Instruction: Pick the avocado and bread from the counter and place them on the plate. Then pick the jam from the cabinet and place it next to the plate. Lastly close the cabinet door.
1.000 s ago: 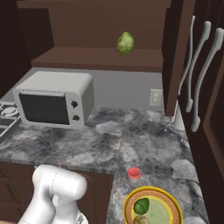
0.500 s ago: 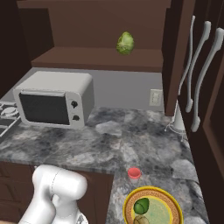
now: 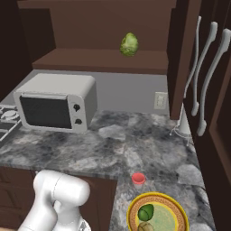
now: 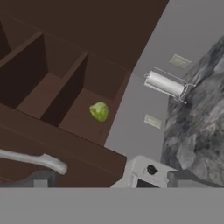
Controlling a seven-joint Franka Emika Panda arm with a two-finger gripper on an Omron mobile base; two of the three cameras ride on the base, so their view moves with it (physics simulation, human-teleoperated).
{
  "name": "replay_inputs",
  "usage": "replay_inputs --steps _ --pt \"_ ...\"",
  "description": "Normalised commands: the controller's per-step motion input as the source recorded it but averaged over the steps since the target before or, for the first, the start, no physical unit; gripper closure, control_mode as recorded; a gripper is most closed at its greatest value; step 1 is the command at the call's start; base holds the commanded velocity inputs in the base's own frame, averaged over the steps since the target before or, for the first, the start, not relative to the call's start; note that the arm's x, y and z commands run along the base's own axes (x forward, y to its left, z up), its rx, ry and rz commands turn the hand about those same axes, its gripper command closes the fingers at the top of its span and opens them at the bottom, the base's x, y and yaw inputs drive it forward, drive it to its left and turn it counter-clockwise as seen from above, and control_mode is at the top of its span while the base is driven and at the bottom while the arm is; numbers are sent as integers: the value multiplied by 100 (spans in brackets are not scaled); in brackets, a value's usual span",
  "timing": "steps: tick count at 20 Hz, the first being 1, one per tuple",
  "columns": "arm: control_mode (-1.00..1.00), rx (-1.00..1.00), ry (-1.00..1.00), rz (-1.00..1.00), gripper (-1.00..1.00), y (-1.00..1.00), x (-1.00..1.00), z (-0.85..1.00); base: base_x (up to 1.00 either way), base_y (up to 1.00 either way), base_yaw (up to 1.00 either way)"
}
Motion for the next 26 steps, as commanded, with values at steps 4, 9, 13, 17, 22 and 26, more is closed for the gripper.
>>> replay_inputs --steps 4,9,13,17,22,26 --pt "-100 0 -3 -4 -100 3 48 0 0 0 0" --pt "-100 0 -3 -4 -100 11 44 0 0 0 0" --pt "-100 0 -3 -6 -100 5 31 2 0 0 0" --pt "-100 0 -4 -8 -100 6 35 6 0 0 0" --pt "-100 0 -5 -8 -100 8 37 9 0 0 0" --pt "-100 0 -5 -9 -100 3 33 12 0 0 0"
